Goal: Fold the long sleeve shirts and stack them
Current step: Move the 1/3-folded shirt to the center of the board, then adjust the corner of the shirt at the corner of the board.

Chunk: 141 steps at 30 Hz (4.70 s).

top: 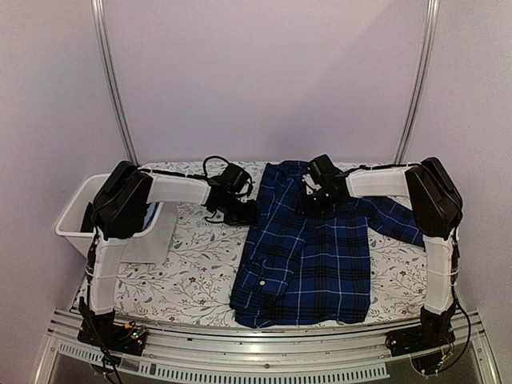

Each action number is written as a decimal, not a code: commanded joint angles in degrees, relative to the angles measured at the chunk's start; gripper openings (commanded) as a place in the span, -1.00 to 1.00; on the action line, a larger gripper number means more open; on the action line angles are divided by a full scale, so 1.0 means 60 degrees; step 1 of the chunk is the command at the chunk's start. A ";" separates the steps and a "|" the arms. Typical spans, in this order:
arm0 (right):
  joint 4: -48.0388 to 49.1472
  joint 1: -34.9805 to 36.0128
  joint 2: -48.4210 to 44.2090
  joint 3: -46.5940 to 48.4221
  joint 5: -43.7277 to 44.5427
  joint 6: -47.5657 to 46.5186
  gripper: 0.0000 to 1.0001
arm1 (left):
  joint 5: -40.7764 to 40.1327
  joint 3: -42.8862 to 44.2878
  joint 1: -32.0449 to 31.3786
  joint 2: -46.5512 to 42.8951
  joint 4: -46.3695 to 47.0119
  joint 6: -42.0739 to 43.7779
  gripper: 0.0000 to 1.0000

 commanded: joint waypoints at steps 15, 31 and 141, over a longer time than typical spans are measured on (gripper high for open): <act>-0.0044 0.0289 0.3053 0.2819 -0.1081 0.0874 -0.37 | 0.0300 -0.3288 0.1201 -0.1537 0.1126 -0.0387 -1.00; -0.0589 -0.0235 -0.0036 0.1395 -0.0085 0.0360 -0.09 | 0.0070 -0.3039 0.1745 -0.1634 0.0653 0.0009 -1.00; -0.2434 0.3431 -0.8855 -0.7620 -0.2378 0.4669 0.14 | 0.2309 -0.0290 -0.2224 0.0431 0.0427 -0.0496 -0.09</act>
